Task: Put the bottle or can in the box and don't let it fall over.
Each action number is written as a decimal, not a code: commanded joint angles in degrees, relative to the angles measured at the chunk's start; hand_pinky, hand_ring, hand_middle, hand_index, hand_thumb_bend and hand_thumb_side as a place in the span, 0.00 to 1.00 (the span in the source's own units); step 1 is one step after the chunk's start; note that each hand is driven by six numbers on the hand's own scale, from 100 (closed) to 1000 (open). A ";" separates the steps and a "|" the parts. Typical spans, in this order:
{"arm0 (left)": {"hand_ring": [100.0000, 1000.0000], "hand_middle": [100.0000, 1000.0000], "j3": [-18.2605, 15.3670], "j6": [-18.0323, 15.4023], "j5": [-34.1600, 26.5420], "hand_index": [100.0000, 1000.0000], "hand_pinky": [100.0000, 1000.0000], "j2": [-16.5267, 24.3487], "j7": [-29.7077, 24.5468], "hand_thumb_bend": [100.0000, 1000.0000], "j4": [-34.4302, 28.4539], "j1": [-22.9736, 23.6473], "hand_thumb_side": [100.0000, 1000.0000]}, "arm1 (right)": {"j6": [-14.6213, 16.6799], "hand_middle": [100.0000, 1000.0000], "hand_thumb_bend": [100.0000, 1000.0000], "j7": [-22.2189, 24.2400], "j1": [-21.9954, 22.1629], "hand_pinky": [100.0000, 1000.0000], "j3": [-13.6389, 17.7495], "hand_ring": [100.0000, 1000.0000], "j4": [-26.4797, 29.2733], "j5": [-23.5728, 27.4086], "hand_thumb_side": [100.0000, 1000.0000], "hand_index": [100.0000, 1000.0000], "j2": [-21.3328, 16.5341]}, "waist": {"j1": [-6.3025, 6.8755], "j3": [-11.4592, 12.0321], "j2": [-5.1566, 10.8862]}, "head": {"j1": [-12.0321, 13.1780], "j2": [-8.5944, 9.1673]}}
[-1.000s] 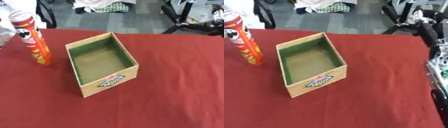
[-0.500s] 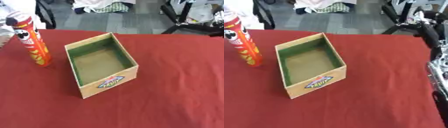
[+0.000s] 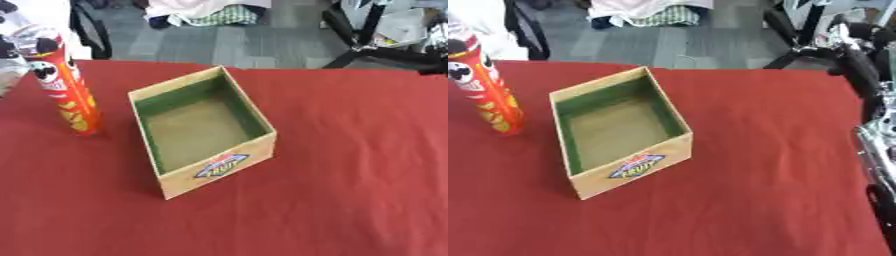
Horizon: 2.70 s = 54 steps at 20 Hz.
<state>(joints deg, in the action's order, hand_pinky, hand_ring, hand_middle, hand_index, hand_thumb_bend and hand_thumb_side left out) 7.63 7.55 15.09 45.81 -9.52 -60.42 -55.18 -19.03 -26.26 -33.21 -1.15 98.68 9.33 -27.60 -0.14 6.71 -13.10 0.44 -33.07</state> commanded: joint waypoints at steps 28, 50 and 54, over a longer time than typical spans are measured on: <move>0.84 0.83 -0.59 -2.80 3.91 0.80 0.94 -2.24 -2.73 0.98 2.66 -5.53 0.51 | 0.17 0.74 0.09 0.03 -2.63 0.50 -0.13 0.71 0.65 0.46 0.51 0.69 -1.79 | 0.05 -2.57 -1.16 | 2.46 2.92; 0.77 0.79 0.82 -2.57 8.78 0.77 0.79 -1.31 -10.87 0.88 0.26 -4.92 0.38 | 0.28 0.74 0.09 -0.96 -2.40 0.50 0.26 0.71 0.39 1.18 0.51 0.69 -2.26 | -0.16 -2.39 -2.05 | 1.79 1.88; 0.76 0.79 1.08 -2.52 9.22 0.78 0.77 -0.97 -13.61 0.86 -0.74 -4.46 0.35 | 0.34 0.73 0.09 -1.08 -2.29 0.50 0.35 0.71 0.38 1.24 0.51 0.69 -2.20 | -0.25 -2.21 -1.90 | 1.64 1.67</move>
<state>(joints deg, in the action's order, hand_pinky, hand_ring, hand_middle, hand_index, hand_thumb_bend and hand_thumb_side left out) 7.94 4.93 24.17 44.11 -21.81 -60.94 -59.92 -18.75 -27.16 -34.74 -1.42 98.65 10.35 -28.03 -0.21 4.48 -15.99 2.28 -31.37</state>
